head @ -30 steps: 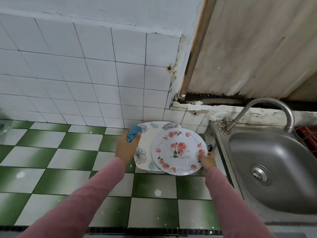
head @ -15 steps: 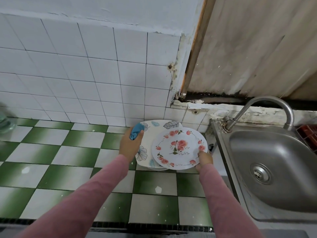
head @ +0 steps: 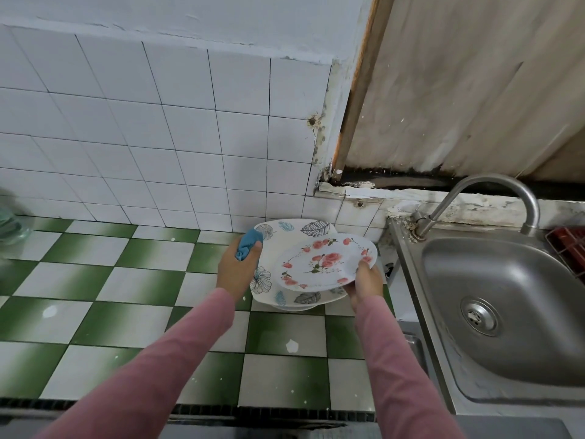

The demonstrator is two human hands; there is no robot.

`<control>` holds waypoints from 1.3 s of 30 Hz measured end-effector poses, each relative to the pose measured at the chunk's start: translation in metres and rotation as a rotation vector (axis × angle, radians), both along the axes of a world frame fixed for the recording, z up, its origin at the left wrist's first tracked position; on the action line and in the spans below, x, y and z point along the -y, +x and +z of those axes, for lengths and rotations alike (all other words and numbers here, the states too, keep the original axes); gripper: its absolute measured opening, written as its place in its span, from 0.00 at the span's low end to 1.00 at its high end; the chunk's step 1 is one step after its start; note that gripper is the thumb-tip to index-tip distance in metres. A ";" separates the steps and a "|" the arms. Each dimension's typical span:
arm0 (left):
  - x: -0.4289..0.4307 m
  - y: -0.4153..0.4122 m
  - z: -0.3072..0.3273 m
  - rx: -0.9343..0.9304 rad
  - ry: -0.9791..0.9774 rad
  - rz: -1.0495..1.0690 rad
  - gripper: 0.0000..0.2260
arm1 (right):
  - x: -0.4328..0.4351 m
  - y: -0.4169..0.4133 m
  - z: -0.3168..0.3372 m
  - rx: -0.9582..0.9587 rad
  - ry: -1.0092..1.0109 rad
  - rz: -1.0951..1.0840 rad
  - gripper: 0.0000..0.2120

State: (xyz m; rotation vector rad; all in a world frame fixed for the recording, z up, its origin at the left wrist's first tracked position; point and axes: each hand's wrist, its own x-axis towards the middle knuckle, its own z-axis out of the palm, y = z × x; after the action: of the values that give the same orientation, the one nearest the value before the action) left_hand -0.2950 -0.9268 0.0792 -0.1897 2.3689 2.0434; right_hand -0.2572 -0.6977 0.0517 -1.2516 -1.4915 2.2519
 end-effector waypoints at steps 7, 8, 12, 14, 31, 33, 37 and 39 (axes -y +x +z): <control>-0.007 0.002 0.001 0.022 -0.002 -0.002 0.06 | 0.012 -0.014 0.023 -0.037 0.113 0.092 0.11; -0.009 0.002 0.001 0.026 -0.003 0.001 0.06 | 0.015 -0.016 0.024 -0.037 0.148 0.095 0.11; -0.011 0.007 -0.004 0.044 -0.004 0.008 0.05 | 0.027 -0.015 0.030 -0.050 0.251 0.098 0.18; -0.013 0.007 -0.005 0.077 0.030 0.006 0.07 | 0.035 -0.013 0.036 -0.088 0.230 0.084 0.19; -0.069 0.028 0.011 -0.067 -0.230 -0.474 0.23 | 0.076 0.002 0.071 -0.516 -0.307 0.068 0.32; -0.072 0.021 0.017 -0.255 -0.392 -0.594 0.24 | 0.077 -0.001 0.073 -0.507 -0.312 0.091 0.38; -0.065 -0.008 0.028 -0.264 -0.389 -0.548 0.23 | 0.074 0.003 0.072 -0.560 -0.408 0.207 0.40; -0.061 -0.024 0.036 -0.139 -0.383 -0.472 0.23 | 0.074 0.007 0.073 -0.582 -0.413 0.276 0.39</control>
State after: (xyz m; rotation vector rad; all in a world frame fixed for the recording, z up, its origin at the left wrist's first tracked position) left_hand -0.3190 -0.8656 0.1148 0.4807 2.5434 1.4303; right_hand -0.2499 -0.7717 0.1244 -0.3818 -1.0608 2.8639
